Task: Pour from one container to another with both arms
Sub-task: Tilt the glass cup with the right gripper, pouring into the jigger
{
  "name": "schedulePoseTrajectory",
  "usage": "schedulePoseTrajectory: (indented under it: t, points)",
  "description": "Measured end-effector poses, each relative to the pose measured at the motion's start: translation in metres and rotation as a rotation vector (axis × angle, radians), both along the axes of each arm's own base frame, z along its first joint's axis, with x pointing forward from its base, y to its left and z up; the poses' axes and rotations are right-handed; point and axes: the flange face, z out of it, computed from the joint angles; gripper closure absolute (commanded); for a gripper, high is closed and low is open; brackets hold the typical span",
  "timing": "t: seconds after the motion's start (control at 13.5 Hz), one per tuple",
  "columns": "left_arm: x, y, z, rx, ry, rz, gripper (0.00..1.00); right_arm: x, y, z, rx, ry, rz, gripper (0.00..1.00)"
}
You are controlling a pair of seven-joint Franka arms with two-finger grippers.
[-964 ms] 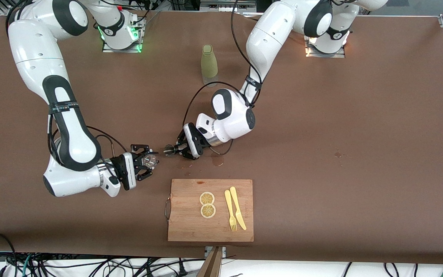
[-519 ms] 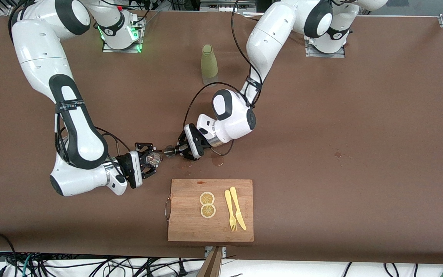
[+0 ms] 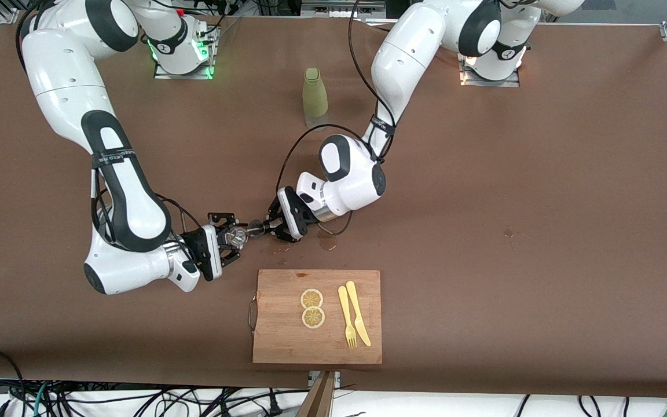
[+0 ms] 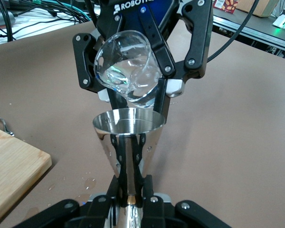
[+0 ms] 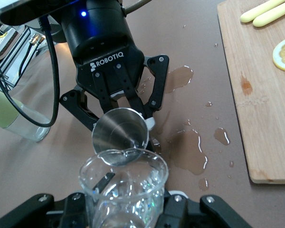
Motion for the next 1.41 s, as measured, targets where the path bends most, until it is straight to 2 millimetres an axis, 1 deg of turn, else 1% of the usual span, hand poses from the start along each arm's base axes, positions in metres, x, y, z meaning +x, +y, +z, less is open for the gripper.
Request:
schedulePoseTrajectory:
  t: [0.3,0.52,0.67,0.89,1.41]
  points:
    - [0.001,0.001,-0.001,0.001,0.001,0.001,1.00,-0.001,0.008,0.003,-0.007,-0.009,0.021,0.63]
    - [0.000,0.001,-0.002,0.002,0.001,0.001,1.00,-0.003,0.013,0.011,-0.034,-0.006,0.049,0.63]
    - [0.001,0.001,-0.003,0.002,0.001,0.001,1.00,-0.002,0.014,0.016,-0.044,-0.004,0.058,0.63]
    - [0.001,0.001,-0.003,0.002,0.001,0.001,1.00,-0.003,0.014,0.018,-0.060,-0.005,0.076,0.63]
    - [0.001,0.001,-0.002,0.002,0.001,0.002,1.00,-0.005,0.023,0.026,-0.105,-0.012,0.103,0.63]
